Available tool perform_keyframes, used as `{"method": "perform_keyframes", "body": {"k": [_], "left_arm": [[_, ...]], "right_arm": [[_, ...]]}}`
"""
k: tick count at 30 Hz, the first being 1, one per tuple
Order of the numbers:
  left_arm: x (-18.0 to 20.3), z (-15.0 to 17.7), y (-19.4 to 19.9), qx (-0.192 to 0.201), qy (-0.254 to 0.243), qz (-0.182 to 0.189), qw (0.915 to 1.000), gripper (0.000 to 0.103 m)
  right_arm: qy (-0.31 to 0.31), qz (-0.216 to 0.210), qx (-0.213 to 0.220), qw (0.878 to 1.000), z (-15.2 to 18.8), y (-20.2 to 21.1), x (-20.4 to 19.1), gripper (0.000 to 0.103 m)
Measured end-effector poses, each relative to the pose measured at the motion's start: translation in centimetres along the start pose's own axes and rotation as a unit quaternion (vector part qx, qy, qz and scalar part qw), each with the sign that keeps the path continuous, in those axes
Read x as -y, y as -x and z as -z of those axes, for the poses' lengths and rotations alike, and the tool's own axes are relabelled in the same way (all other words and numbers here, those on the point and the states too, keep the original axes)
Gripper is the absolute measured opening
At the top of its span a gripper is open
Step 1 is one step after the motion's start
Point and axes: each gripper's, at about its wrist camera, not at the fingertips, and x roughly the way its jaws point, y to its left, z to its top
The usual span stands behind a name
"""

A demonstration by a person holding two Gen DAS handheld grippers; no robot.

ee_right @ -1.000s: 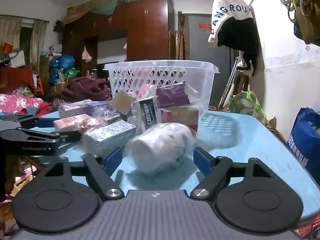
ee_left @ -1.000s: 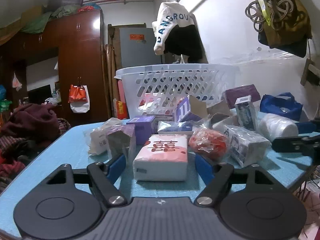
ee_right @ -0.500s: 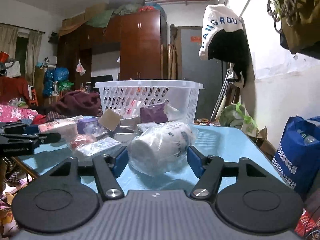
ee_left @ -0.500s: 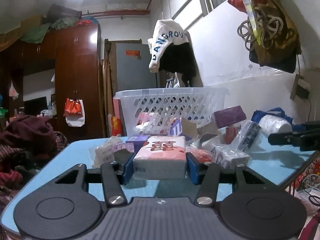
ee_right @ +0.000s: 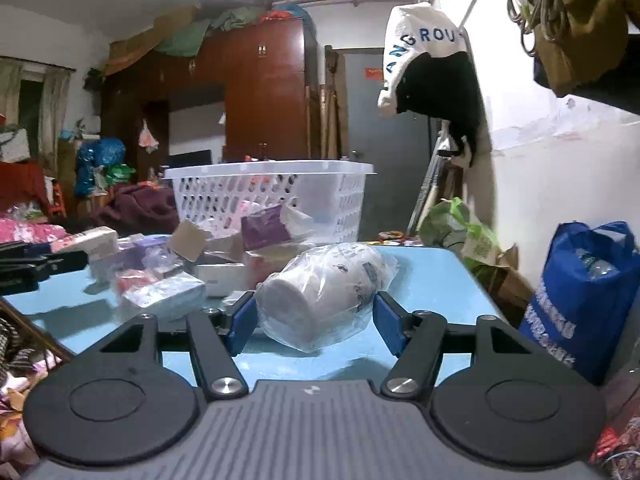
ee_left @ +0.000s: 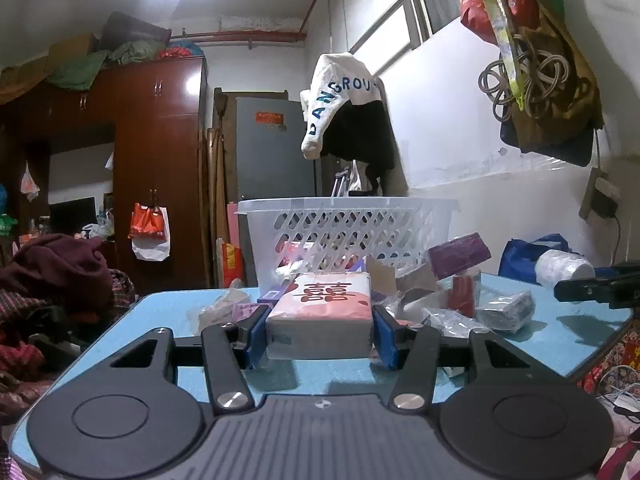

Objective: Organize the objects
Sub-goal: 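Carry both held items over the white basket and open both grippers, then grasp the bagged white pack with the right gripper while the left gripper grasps the purple-topped clear box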

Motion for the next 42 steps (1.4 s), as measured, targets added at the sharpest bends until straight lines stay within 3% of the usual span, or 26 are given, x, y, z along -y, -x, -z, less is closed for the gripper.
{"method": "perform_keyframes", "body": {"k": [6,11,15,19,20,22,23,25,27,30,32,36,39,42], "left_arm": [[0.0,-1.9,-0.8,0.013,0.012,0.022,0.9996,0.057],[-0.8,-8.1,-5.1,0.033,0.028,0.036,0.9984,0.057],[-1.9,-13.7,-12.3,-0.003,0.072,0.044,0.9964,0.057],[-2.4,-15.4,-18.0,-0.045,0.099,0.044,0.9931,0.057],[-2.4,-15.3,-18.8,-0.04,0.098,0.047,0.9933,0.059],[-2.7,-15.0,-19.8,-0.05,0.096,0.049,0.993,0.088],[-2.9,-14.7,-20.0,-0.06,0.1,0.046,0.9921,0.088],[-3.7,-14.0,-18.2,-0.058,0.108,0.041,0.9916,0.081],[-4.0,-13.1,-13.9,-0.02,0.096,0.059,0.9934,0.082],[-3.6,-10.7,-6.9,0.017,0.066,0.03,0.9972,0.082],[-3.5,-8.4,-3.6,0.02,0.052,0.007,0.9984,0.082],[-3.5,-4.1,-1.8,-0.028,0.045,-0.031,0.9981,0.082],[-3.4,-2.1,-3.6,-0.075,0.044,-0.029,0.9958,0.081],[-2.7,-1.4,-5.2,-0.1,0.024,-0.041,0.9938,0.073]], "right_arm": [[0.011,-0.036,0.025,0.999,-2.2,-0.8,-1.3,0.066],[0.047,-0.047,0.075,0.995,-8.5,-4.1,-2.4,0.066],[0.087,-0.069,0.07,0.991,-14.2,-10.5,-2.6,0.066],[0.099,-0.078,0.027,0.992,-16.4,-15.3,-2.7,0.066],[0.108,-0.076,0.026,0.991,-16.3,-15.7,-3.0,0.067],[0.123,-0.063,0.044,0.989,-15.7,-15.6,-3.5,0.079],[0.117,-0.056,0.039,0.991,-15.7,-15.5,-3.7,0.102],[0.101,-0.047,0.045,0.993,-15.0,-13.8,-3.7,0.103],[0.075,-0.063,0.063,0.993,-14.0,-10.5,-2.8,0.103],[0.047,-0.091,0.056,0.993,-10.4,-6.2,-1.7,0.103],[0.042,-0.083,0.046,0.995,-7.1,-4.2,-1.7,0.103],[0.022,-0.047,-0.006,0.999,-2.3,-3.4,-1.9,0.103],[0.017,-0.035,-0.034,0.999,-0.6,-3.9,-2.2,0.103],[0.026,-0.023,-0.05,0.998,-0.1,-4.9,-2.4,0.1]]}}
